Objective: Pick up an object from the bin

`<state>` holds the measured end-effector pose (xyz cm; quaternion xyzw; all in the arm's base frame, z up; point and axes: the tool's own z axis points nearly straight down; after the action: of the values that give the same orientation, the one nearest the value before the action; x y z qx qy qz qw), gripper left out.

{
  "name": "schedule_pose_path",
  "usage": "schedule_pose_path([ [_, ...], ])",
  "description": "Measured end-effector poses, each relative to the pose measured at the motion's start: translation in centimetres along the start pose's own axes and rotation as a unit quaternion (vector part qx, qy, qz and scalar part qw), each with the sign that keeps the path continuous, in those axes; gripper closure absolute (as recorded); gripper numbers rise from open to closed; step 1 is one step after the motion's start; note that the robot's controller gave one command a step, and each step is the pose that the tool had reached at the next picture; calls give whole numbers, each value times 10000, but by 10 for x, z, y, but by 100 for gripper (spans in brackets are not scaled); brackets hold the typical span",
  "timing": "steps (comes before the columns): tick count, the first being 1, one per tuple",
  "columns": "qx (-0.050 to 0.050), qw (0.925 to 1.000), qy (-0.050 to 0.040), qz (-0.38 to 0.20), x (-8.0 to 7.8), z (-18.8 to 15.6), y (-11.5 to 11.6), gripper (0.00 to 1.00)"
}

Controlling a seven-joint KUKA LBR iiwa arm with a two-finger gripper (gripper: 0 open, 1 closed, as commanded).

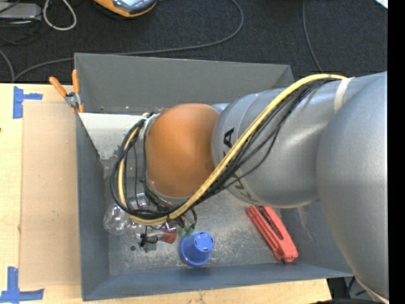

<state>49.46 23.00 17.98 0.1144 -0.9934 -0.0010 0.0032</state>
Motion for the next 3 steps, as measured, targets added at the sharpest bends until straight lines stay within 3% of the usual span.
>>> schedule_pose_path([
  [1, 0, 10000, -3, 34, -14, 22, -10, 100],
  [2, 1, 9998, 22, 189, -4, 22, -15, 100],
  [3, -7, 9998, 17, 207, -6, 27, -23, 100],
])
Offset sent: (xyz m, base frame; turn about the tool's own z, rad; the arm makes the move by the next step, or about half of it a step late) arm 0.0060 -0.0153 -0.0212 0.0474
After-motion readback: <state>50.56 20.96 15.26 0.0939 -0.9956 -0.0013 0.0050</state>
